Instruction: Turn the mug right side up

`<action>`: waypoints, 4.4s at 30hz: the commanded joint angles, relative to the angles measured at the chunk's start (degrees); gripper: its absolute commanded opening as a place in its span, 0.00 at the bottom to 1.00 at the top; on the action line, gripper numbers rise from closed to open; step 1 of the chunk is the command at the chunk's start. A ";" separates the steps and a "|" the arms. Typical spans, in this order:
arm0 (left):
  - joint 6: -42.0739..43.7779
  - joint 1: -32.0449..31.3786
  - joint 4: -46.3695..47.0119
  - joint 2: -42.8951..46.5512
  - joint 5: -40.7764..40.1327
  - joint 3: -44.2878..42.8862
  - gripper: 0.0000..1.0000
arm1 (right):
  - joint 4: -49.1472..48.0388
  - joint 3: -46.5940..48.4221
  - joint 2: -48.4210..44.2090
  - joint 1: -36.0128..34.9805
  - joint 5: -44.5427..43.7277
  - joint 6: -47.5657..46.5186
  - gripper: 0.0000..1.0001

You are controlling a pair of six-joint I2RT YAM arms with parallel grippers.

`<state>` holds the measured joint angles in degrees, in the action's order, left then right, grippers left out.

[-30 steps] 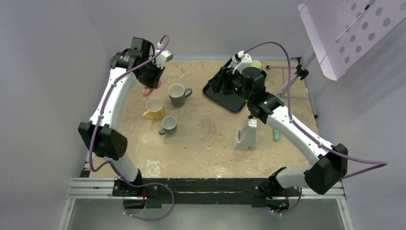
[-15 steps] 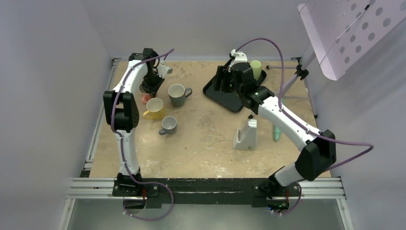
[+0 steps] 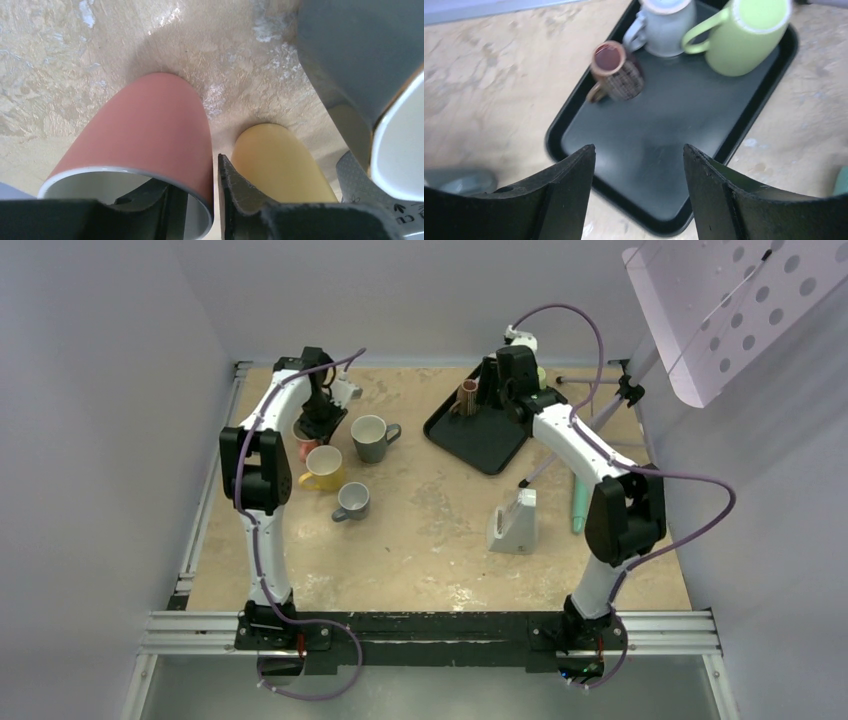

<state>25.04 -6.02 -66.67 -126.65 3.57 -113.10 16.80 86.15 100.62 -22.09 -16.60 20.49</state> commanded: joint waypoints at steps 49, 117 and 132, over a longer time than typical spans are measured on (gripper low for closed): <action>-5.11 0.05 -1.50 29.55 9.04 10.35 0.70 | -8.59 2.87 15.46 10.14 3.81 -30.72 0.68; -57.85 -2.02 42.66 42.79 59.51 15.45 1.00 | -46.47 -18.32 -26.96 -8.76 36.44 25.22 0.00; -74.26 -3.91 61.77 40.51 64.42 16.22 0.61 | -52.50 -12.51 -18.36 -18.69 41.83 32.84 0.00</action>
<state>-44.51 -9.50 -12.36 -86.19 65.71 -96.84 -25.56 68.47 81.49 -39.00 21.63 50.41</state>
